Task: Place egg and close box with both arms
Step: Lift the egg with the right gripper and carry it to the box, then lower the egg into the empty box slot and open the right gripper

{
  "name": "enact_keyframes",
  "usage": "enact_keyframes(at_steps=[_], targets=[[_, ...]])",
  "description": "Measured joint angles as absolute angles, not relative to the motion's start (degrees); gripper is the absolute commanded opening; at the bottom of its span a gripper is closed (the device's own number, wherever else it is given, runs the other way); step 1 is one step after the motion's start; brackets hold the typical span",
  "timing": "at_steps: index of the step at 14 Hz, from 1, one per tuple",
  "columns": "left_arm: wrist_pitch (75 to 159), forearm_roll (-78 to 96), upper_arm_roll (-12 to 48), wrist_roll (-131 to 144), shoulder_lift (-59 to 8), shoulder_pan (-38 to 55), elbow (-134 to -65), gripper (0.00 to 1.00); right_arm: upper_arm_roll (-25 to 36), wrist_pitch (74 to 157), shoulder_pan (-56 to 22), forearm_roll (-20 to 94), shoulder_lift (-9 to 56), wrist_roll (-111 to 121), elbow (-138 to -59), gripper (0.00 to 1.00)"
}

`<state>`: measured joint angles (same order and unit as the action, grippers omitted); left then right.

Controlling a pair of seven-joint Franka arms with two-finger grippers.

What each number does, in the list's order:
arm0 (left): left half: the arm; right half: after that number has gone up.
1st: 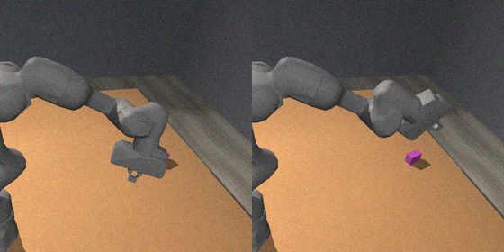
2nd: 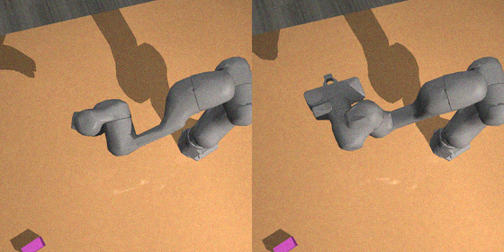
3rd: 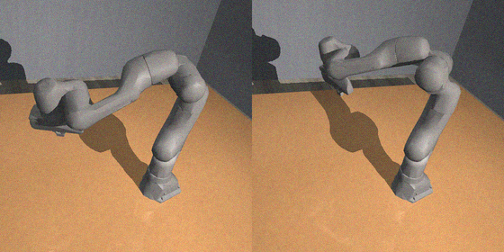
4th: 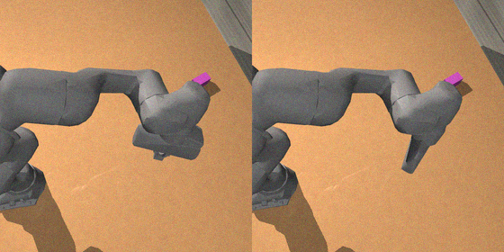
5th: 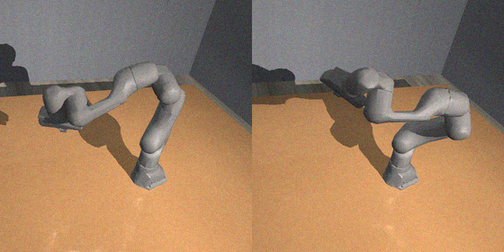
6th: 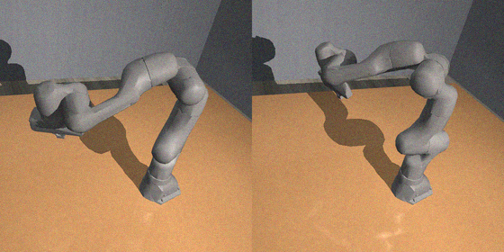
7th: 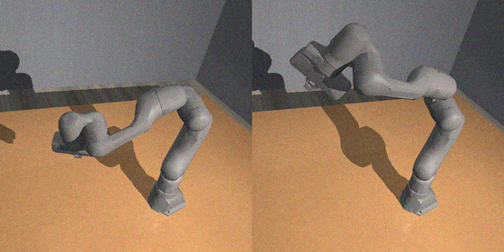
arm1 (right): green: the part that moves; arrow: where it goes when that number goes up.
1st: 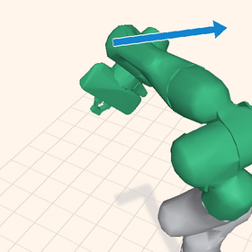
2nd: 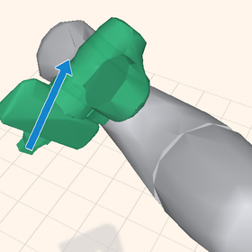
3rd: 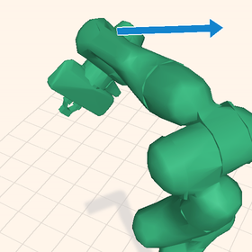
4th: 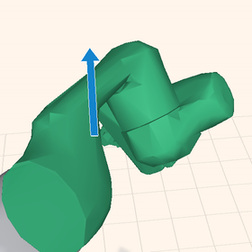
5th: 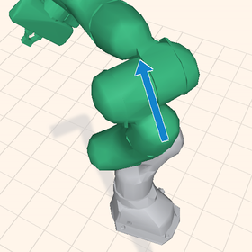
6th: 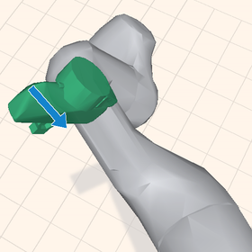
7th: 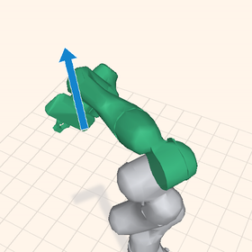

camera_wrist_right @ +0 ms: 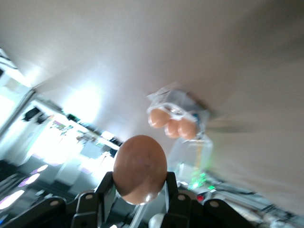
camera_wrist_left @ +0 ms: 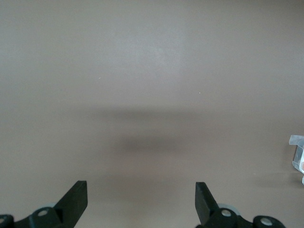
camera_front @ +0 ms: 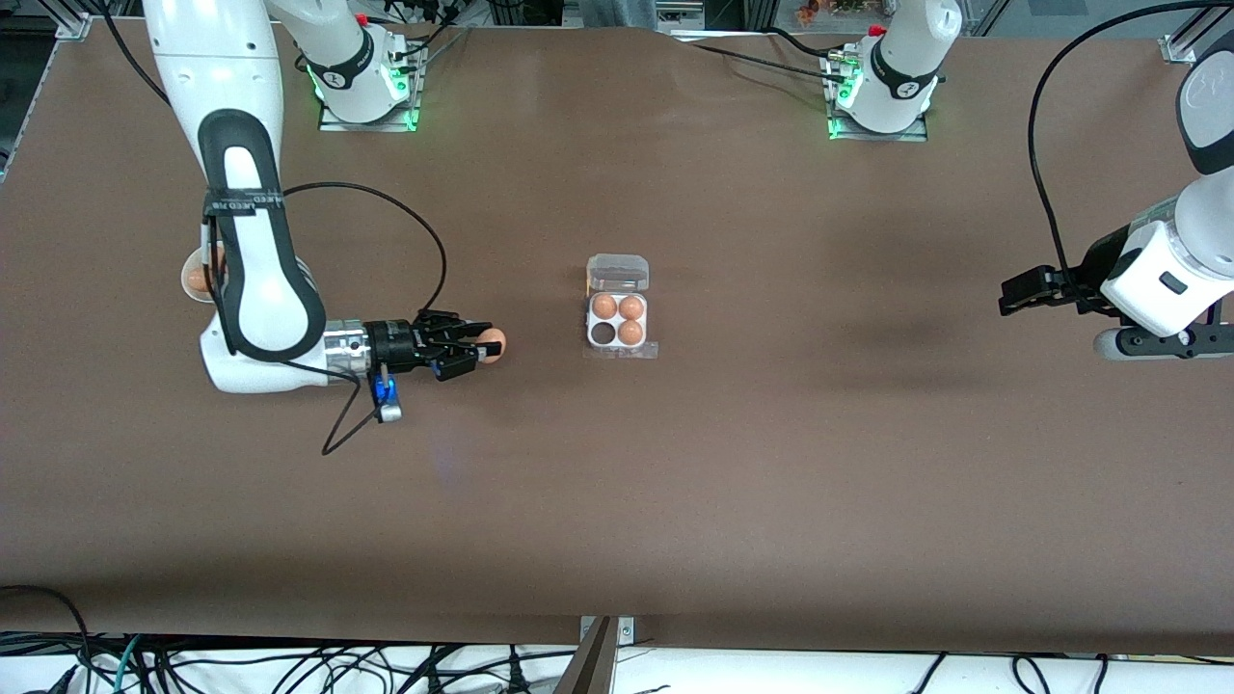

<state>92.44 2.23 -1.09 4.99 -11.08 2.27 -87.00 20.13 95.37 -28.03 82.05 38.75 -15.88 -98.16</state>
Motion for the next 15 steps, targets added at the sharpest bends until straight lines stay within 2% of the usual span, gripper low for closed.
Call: enact_keyframes(at_steps=[6, 12, 15], targets=[[92.44, 2.23, -1.09, 4.99, -11.09, 2.28, -86.99, 1.00, 15.45, 98.53, -31.23, 94.22, 42.49, -21.64, -98.05, 0.35], [92.44, 2.23, -1.06, 4.99, -11.09, 2.28, -86.99, 1.00, 8.89, 111.15, -33.46, 95.37, 43.78, -23.41, -98.03, 0.35], [92.44, 2.23, -1.06, 4.99, -11.09, 2.28, -86.99, 1.00, 7.57, 113.19, -34.37, 95.37, 44.06, -23.59, -98.03, 0.35]])
